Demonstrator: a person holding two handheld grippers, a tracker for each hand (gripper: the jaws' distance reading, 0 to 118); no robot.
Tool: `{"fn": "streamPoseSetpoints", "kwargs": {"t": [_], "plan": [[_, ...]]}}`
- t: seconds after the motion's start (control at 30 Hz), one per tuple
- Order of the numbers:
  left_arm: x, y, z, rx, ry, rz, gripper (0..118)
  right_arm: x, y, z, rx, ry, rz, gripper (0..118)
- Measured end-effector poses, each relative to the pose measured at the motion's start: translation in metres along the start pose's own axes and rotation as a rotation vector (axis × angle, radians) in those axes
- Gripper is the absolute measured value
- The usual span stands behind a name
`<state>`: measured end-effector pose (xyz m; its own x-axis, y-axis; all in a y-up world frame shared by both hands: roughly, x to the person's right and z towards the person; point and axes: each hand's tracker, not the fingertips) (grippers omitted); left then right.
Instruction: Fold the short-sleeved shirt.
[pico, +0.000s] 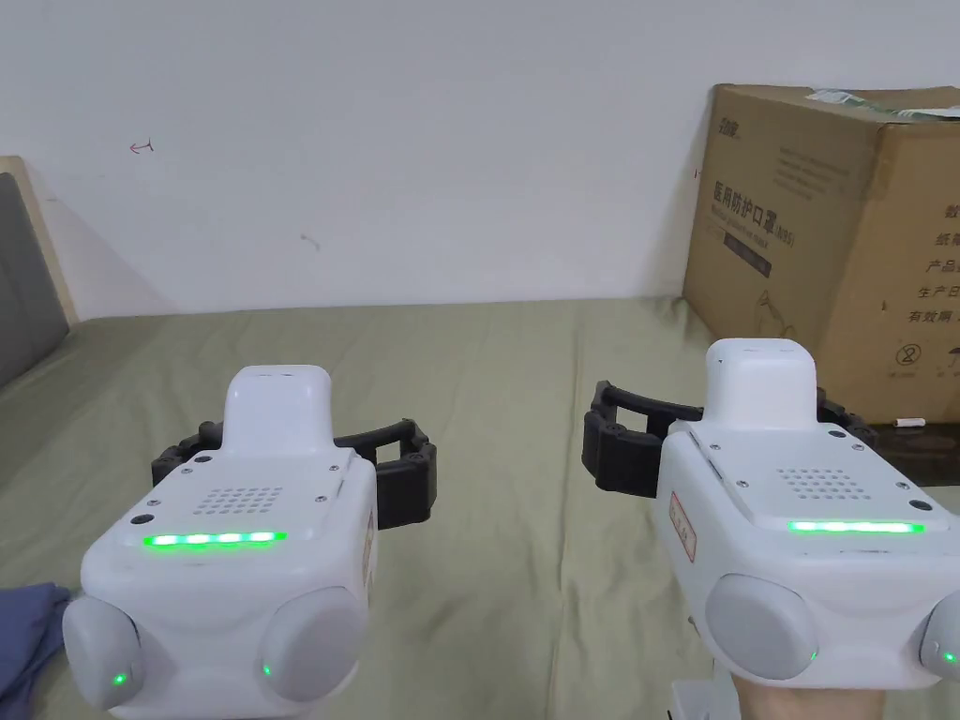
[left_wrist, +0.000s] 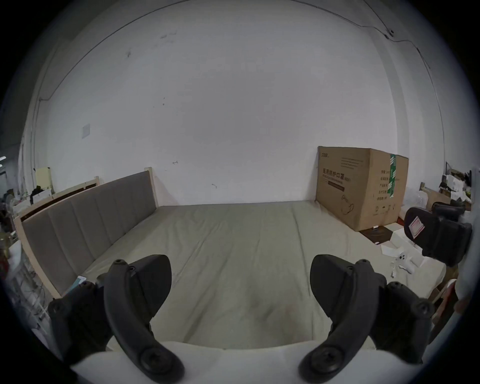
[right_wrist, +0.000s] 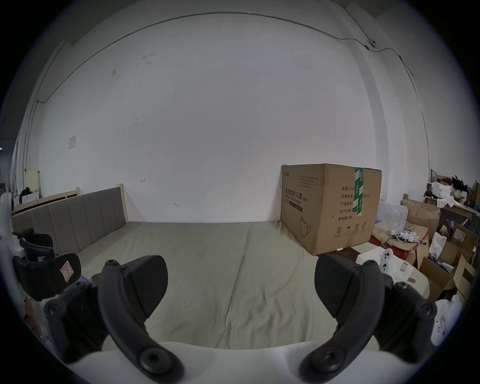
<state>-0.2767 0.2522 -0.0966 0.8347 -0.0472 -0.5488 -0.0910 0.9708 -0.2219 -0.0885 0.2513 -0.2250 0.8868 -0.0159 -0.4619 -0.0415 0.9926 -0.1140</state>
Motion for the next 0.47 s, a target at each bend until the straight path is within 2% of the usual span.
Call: {"fn": "streamPoseSetpoints", "kwargs": {"t": [0.07,0.3,0.47], "plan": [[0.0047,0.0004,0.0002,-0.004,0.043,-0.013,110,-0.0002,-0.0012,-0.0002,-0.001,-0.004,0.001,113],[-0.0045,0.0056,-0.0058,-0.027,-0.003,0.074,110,-0.0027,-0.0037,-0.0016,-0.009,0.007,0.018,113],[0.0002,0.0050,-0.0043,-0.016,0.048,0.023,110,-0.0028,-0.0035,-0.0033,-0.007,0.004,0.017,113]]}}
